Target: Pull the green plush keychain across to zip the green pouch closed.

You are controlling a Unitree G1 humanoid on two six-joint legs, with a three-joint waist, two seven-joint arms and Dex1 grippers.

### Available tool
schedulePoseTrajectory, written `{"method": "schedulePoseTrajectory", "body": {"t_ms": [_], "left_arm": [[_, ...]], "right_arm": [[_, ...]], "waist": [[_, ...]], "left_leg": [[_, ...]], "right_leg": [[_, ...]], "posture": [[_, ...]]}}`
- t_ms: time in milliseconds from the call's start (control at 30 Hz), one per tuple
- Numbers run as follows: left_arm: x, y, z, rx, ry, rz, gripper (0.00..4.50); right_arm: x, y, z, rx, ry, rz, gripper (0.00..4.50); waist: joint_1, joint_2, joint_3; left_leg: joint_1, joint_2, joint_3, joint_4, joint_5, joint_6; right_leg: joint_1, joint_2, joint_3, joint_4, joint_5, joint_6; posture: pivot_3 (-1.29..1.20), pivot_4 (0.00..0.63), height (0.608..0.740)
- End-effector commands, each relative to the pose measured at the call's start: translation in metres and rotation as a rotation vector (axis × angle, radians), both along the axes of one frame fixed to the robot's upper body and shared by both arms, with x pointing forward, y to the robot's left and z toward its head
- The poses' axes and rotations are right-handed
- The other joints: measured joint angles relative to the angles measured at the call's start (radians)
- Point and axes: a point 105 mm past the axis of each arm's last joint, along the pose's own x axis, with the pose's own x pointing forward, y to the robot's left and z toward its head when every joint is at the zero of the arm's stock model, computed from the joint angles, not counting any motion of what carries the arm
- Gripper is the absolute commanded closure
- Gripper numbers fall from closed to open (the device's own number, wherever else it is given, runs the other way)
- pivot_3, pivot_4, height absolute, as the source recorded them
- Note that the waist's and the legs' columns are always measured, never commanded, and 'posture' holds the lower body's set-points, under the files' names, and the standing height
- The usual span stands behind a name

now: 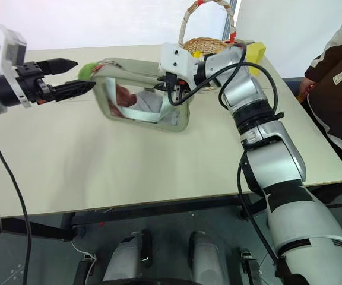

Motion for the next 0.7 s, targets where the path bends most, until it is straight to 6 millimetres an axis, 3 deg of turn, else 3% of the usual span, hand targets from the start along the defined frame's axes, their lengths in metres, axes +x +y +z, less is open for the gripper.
{"method": "schedulePoseTrajectory", "body": {"t_ms": [33, 133, 367, 700], "left_arm": [[-0.007, 0.005, 0.013, 0.001, -0.050, 0.006, 0.00], [-0.009, 0.005, 0.008, 0.007, -0.043, 0.011, 0.00], [-0.009, 0.004, 0.008, 0.004, -0.042, 0.011, 0.00], [-0.009, 0.001, 0.009, 0.009, -0.044, 0.002, 0.00]], "right_arm": [[-0.011, -0.005, 0.003, -0.036, -0.028, 0.085, 4.45], [-0.016, 0.000, -0.012, -0.051, -0.025, 0.117, 4.45], [-0.024, 0.012, -0.020, -0.040, -0.023, 0.165, 4.45], [-0.027, 0.019, -0.004, 0.017, -0.074, 0.211, 4.45]], "waist": [[0.003, 0.000, 0.000], [0.007, 0.000, 0.000], [0.000, 0.000, 0.000], [0.003, 0.000, 0.000]], "left_leg": [[0.000, 0.000, 0.000, 0.000, 0.000, 0.000], [0.000, 0.000, 0.000, 0.001, 0.000, -0.001], [0.001, 0.000, 0.000, 0.001, 0.000, -0.001], [0.000, 0.000, 0.000, 0.001, 0.001, -0.001]], "right_leg": [[0.000, 0.000, 0.000, 0.000, 0.000, 0.000], [0.001, 0.000, 0.000, 0.000, 0.000, -0.001], [0.000, 0.000, 0.000, 0.001, 0.000, -0.001], [0.001, 0.000, 0.000, 0.001, 0.000, -0.001]], "posture": [[0.00, 0.150, 0.740], [0.00, 0.150, 0.740], [0.00, 0.150, 0.740], [0.00, 0.150, 0.740]]}}
